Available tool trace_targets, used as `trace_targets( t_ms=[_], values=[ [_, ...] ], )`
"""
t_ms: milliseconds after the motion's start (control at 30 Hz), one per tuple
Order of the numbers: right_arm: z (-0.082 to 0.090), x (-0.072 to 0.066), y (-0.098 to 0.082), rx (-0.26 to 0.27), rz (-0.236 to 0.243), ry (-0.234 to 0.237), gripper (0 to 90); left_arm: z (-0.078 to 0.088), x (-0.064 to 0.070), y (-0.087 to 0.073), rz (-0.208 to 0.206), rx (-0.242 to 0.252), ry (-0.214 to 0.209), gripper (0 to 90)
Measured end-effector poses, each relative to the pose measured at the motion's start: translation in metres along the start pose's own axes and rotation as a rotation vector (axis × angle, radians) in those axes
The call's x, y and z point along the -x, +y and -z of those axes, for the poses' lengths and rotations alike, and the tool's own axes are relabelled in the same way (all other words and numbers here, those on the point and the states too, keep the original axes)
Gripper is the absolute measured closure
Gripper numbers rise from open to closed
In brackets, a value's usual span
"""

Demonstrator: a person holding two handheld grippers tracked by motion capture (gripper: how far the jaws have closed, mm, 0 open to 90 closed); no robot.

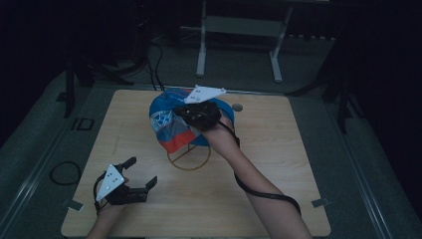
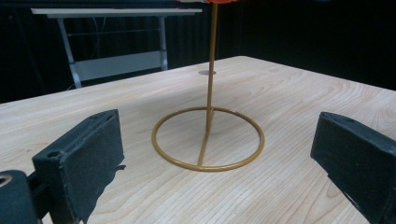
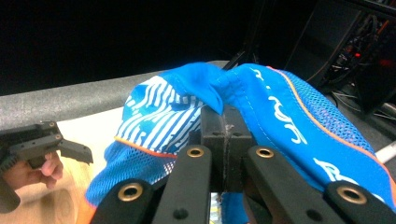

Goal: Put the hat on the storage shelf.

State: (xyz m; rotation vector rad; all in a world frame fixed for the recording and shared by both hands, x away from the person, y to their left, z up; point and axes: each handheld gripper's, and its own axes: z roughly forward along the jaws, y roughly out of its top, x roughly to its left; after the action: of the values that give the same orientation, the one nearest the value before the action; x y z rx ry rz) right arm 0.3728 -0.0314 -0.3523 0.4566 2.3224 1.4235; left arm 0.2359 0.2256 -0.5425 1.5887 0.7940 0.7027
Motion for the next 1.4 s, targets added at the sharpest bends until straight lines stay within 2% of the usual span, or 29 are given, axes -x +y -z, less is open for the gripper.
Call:
trace_targets(
  t_ms=[167,300,433,633,867,1033,1167,1300,1400],
  values=[
    [0.014,0.007,-0.009,0.022,-0.026,-0.021,90.0,-0.001,0.0,-0.001,-0.003,-0.008,-0.004,2.8],
    [0.018,0.011,-0.013,0.023,-0.046,-0.018,90.0,-0.002,0.001,-0.002,0.003,-0.01,-0.005,2.8],
    [0.021,0.015,-0.025,0.016,-0.073,0.0,89.5,-0.003,0.001,-0.003,0.003,-0.016,-0.009,2.8],
    [0.029,0.02,-0.032,0.058,-0.117,0.013,84.6,-0.004,0.001,-0.003,0.002,-0.017,-0.019,2.9],
    [0.038,0.016,-0.034,0.072,-0.102,0.002,83.6,-0.004,0.001,-0.004,0.002,-0.018,-0.018,4.4],
    [0.04,0.015,-0.037,0.075,-0.105,0.011,74.8,-0.003,0.001,-0.004,0.006,-0.011,-0.018,4.4],
    [0.041,0.014,-0.038,0.073,-0.094,-0.006,74.4,-0.004,0.001,-0.004,0.006,-0.013,-0.021,4.5],
    [0.045,0.014,-0.038,0.096,-0.112,-0.022,64.5,-0.004,0.002,-0.004,0.005,-0.013,-0.026,4.4],
    [0.048,0.015,-0.039,0.1,-0.107,-0.054,62.0,-0.004,0.001,-0.004,0.01,-0.015,-0.026,4.4]
  ],
)
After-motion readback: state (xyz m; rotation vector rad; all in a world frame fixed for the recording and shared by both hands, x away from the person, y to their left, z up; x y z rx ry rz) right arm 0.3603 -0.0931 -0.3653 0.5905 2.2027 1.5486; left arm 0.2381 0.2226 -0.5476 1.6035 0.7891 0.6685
